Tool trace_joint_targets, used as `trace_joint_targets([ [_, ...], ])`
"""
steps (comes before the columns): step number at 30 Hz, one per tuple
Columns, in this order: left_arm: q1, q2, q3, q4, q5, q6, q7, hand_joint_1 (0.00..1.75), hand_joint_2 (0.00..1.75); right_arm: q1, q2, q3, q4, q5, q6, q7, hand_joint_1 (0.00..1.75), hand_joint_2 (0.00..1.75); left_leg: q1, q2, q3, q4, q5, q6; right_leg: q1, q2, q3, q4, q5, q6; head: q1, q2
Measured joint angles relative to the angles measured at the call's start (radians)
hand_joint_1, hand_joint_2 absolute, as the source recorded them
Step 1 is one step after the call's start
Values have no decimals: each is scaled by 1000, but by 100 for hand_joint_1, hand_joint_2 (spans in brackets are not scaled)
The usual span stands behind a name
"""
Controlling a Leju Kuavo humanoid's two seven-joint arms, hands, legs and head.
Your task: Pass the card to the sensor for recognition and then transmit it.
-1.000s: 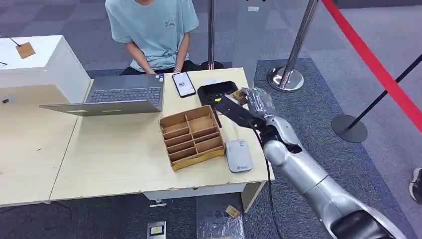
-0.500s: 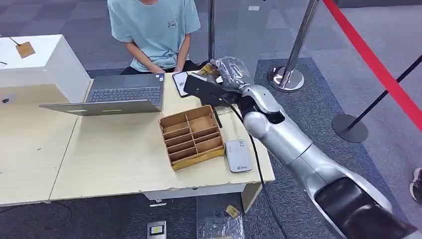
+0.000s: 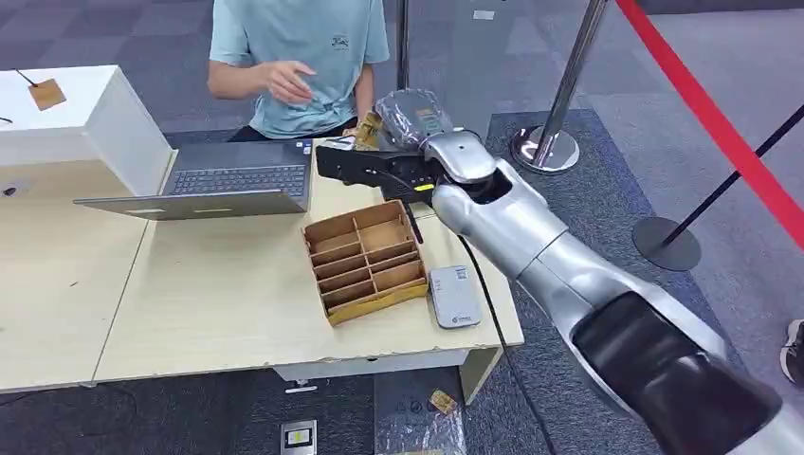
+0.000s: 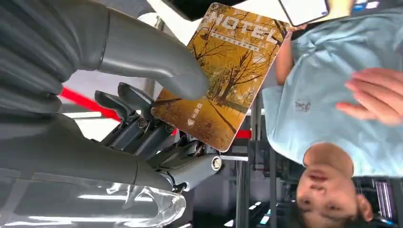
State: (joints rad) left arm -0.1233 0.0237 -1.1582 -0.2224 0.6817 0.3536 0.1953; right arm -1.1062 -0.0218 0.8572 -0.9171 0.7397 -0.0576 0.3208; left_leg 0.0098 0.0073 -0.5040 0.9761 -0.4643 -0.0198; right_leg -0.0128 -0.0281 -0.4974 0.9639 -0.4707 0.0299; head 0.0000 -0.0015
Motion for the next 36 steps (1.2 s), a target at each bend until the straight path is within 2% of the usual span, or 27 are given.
trace_joint_targets([
  [11,0,0,-9,0,11,2,-9,0,175,-32,17,49,110,44,8,0,175,175,0,0,0,0,0,0,0,0,0,0,0,0,0,0],
  [24,1,0,-10,0,20,2,0,0,175,-33,31,87,152,78,7,-9,175,175,0,0,0,0,0,0,0,0,0,0,0,0,0,0],
  [25,1,0,-10,0,21,2,0,0,175,-33,33,90,154,81,6,-11,157,175,0,0,0,0,0,0,0,0,0,0,0,0,0,0],
  [26,1,0,-10,0,21,2,0,0,175,-33,34,92,156,86,5,-15,21,175,0,0,0,0,0,0,0,0,0,0,0,0,0,0],
  [27,1,0,-10,0,22,2,-1,0,175,-33,35,95,158,90,2,-17,0,175,0,0,0,0,0,0,0,0,0,0,0,0,0,0],
  [36,1,0,-10,0,24,3,0,0,175,-31,39,98,162,113,-30,-18,0,175,0,0,0,0,0,0,0,0,-1,0,0,0,0,0],
])
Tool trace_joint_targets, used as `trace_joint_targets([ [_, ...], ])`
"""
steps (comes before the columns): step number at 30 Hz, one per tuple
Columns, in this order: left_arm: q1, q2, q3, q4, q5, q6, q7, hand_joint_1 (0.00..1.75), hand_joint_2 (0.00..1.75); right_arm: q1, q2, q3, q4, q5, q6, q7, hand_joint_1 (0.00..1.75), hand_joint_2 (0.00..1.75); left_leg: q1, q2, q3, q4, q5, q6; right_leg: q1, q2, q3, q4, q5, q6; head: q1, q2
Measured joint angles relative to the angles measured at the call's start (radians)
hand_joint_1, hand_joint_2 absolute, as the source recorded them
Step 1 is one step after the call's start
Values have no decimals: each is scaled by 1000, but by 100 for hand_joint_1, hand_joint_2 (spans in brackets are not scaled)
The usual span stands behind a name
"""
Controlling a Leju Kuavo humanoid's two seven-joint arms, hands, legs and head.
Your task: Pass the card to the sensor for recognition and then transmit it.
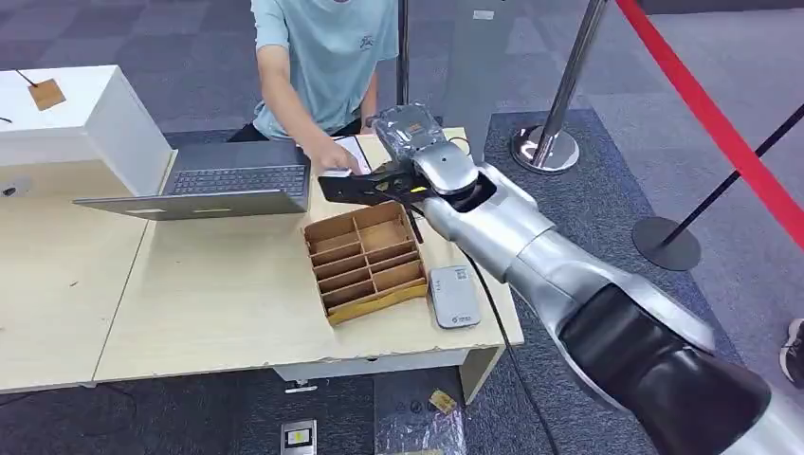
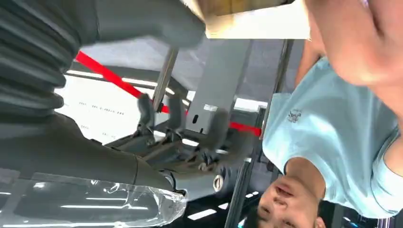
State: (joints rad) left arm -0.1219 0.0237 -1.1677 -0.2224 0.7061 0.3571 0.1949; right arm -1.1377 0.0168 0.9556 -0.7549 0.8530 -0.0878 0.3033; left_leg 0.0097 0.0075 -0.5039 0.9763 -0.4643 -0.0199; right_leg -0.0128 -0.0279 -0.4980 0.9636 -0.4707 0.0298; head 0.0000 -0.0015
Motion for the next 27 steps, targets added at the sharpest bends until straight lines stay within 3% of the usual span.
trace_joint_targets([
  [18,1,-3,0,0,12,6,-3,0,175,40,5,-3,-48,4,-8,-4,0,175,0,0,0,0,0,0,0,0,0,0,0,0,0,0],
  [27,1,-4,0,0,27,19,-1,0,175,89,3,-14,-153,-52,-15,3,0,175,0,0,0,0,0,0,1,0,0,0,0,0,0,0],
])
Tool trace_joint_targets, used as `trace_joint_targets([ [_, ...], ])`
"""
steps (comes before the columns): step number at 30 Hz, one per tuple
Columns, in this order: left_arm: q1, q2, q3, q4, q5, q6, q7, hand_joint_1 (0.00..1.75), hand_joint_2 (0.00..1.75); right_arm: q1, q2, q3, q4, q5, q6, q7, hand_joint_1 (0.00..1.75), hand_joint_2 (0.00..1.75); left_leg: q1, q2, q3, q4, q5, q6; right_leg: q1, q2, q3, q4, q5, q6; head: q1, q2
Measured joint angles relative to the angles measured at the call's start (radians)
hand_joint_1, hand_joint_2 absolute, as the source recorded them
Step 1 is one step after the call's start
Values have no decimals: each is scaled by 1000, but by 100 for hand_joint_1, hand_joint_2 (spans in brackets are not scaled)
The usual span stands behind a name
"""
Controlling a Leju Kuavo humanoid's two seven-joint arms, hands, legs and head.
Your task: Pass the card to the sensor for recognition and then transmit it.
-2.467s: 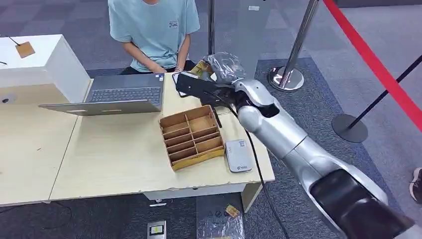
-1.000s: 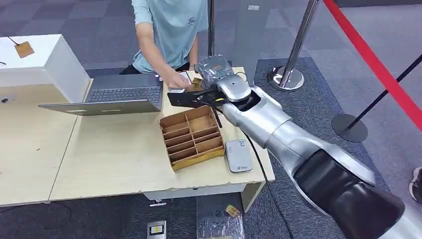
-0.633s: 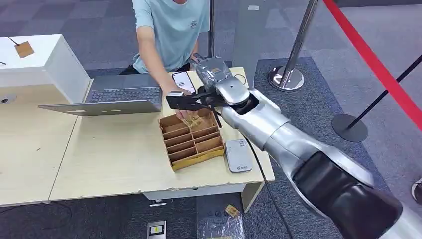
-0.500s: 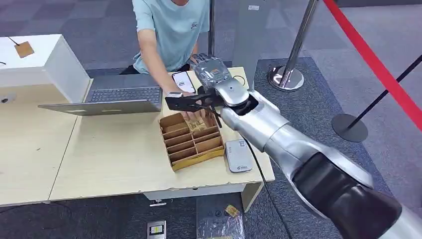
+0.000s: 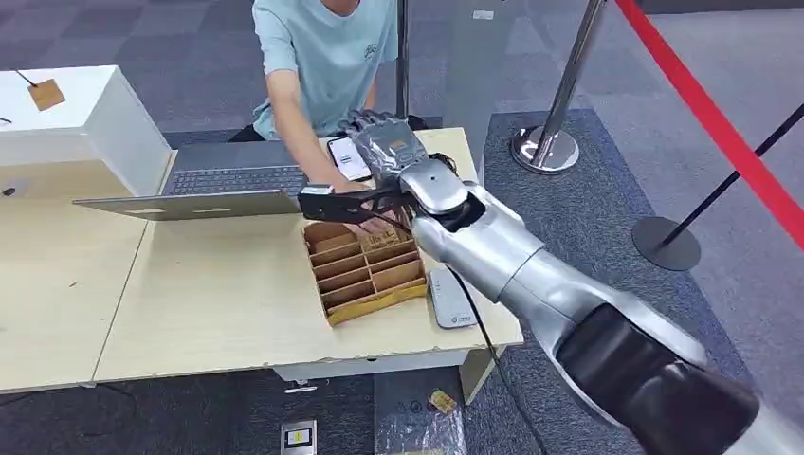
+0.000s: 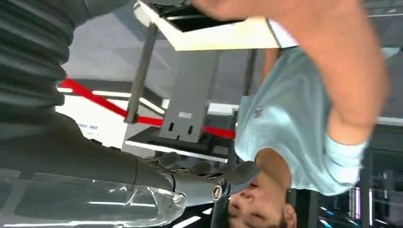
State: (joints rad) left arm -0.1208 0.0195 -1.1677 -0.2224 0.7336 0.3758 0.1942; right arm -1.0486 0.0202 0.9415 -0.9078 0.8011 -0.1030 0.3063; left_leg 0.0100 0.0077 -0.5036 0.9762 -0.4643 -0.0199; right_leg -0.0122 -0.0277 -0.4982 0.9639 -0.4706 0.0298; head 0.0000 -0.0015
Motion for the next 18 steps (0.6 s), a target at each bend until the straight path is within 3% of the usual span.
trace_joint_targets([
  [18,1,0,0,0,17,5,3,0,175,147,-25,-11,-237,-54,78,56,0,175,0,0,0,0,0,0,0,0,0,0,0,0,0,0],
])
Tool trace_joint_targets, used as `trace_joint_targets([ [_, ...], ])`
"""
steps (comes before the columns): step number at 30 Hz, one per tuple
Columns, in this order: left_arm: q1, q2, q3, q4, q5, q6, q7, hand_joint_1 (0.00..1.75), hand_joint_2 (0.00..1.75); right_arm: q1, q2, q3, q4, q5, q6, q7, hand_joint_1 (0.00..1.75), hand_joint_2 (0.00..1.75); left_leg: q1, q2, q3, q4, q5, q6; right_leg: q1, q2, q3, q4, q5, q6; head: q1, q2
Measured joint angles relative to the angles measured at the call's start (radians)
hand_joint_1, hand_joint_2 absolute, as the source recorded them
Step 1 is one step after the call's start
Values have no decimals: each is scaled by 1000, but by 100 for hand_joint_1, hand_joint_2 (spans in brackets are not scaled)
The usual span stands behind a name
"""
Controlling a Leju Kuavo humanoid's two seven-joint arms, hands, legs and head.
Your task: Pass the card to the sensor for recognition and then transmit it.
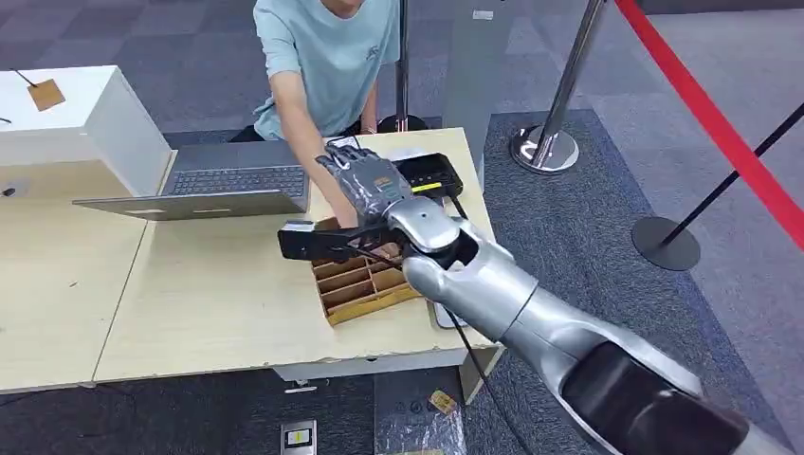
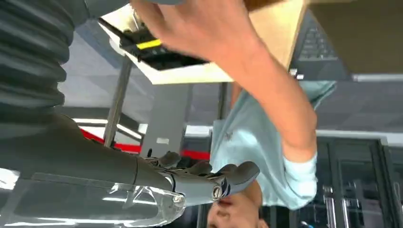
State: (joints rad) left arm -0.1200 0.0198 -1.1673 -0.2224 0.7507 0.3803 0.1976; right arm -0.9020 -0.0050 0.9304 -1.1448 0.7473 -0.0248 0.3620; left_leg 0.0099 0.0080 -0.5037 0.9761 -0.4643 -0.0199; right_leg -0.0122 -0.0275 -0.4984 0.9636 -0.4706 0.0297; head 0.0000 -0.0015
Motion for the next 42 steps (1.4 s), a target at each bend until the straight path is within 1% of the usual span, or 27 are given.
trace_joint_targets([
  [5,0,0,1,1,4,3,3,0,175,28,-16,0,-34,-9,16,12,0,175,0,0,0,0,0,0,0,0,0,0,0,0,0,0],
  [9,0,0,2,1,16,8,3,0,175,56,-28,1,-58,-17,42,22,0,175,0,0,0,0,0,0,0,0,0,0,0,0,0,0],
  [11,0,0,2,1,19,8,3,0,175,64,-34,2,-66,-34,76,34,0,175,0,0,0,0,0,0,0,0,0,0,0,0,0,0],
  [14,0,0,3,1,21,8,8,0,175,81,-47,11,-77,-60,146,55,0,175,0,0,0,0,0,0,0,0,0,0,0,0,0,0],
  [19,1,0,3,1,24,8,19,0,175,99,-68,26,-77,-82,181,74,0,175,0,0,0,0,0,0,0,0,0,0,0,0,0,0],
  [25,1,0,3,1,20,11,14,0,175,100,-89,43,-61,-98,183,80,0,175,0,0,0,0,0,0,0,0,0,0,0,0,0,0],
  [31,1,0,3,1,19,11,11,0,175,100,-101,48,-35,-96,148,71,0,175,0,0,0,0,0,0,0,0,0,0,0,0,0,0],
  [32,1,0,3,1,19,11,11,0,175,100,-103,48,-30,-95,143,68,14,175,0,0,0,0,0,0,0,0,0,0,0,0,0,0],
  [34,1,0,3,1,18,10,12,0,175,99,-104,48,-22,-92,134,64,24,175,0,0,0,0,0,0,0,0,0,0,0,0,0,0],
  [37,1,0,3,1,16,10,14,0,175,94,-105,47,-10,-88,118,62,28,175,0,0,0,0,0,0,0,0,0,0,0,0,0,0],
  [39,1,0,3,1,17,10,14,0,175,90,-105,47,-3,-86,110,61,63,175,0,0,0,0,0,0,0,0,0,0,0,0,0,0],
  [40,1,0,3,1,17,10,14,0,175,88,-105,46,0,-86,109,59,72,175,0,0,0,0,0,0,0,0,0,0,0,0,0,0],
  [42,1,0,3,1,16,10,14,0,175,83,-105,45,6,-86,104,56,129,175,0,0,0,0,0,0,0,0,0,0,0,0,0,0],
])
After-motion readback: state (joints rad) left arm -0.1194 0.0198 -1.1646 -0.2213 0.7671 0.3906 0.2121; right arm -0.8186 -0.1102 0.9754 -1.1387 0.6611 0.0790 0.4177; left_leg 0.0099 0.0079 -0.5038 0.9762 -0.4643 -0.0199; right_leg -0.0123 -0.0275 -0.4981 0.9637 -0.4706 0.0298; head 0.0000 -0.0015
